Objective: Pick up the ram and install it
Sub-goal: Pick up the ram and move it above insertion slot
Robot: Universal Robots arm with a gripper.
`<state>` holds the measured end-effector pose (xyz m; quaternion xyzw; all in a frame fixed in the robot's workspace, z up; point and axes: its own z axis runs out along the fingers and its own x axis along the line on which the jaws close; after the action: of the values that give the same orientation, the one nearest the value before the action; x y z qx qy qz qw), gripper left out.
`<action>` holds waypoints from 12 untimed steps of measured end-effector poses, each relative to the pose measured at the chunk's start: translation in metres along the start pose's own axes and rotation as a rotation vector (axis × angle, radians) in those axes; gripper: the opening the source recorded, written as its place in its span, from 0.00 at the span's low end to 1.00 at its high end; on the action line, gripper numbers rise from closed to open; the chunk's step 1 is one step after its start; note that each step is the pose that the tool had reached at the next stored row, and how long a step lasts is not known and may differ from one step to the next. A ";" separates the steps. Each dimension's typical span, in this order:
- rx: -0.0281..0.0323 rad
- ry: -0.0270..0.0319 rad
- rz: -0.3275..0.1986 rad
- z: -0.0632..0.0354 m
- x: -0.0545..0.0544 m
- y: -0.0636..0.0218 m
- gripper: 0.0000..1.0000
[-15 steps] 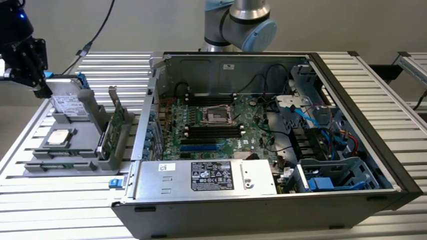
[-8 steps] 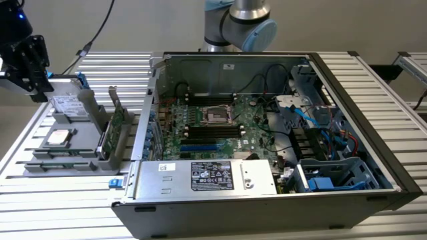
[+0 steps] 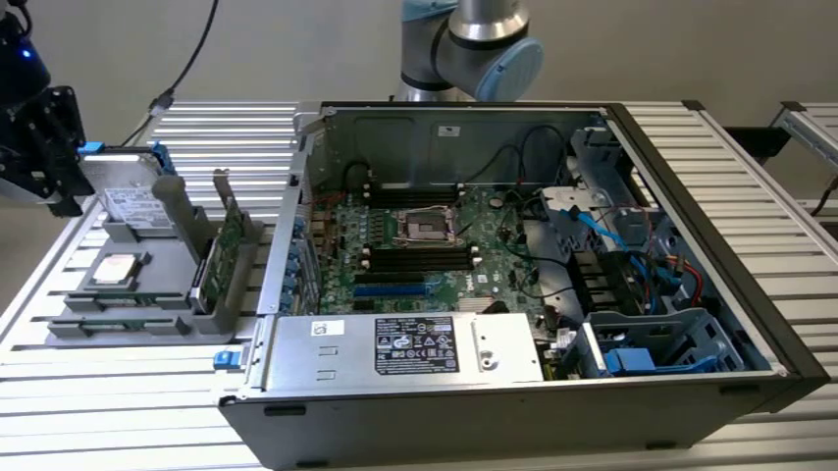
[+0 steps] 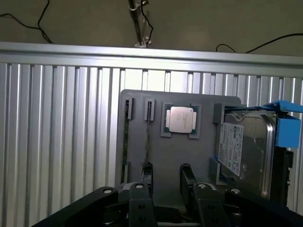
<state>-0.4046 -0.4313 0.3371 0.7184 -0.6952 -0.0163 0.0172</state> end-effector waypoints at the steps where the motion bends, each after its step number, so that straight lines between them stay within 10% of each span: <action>1: 0.0000 -0.0006 0.000 0.0018 0.004 0.0002 0.37; 12: 0.0003 -0.0082 -0.001 0.0219 0.037 0.0004 0.37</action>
<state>-0.4048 -0.4680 0.3152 0.7187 -0.6949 -0.0191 0.0142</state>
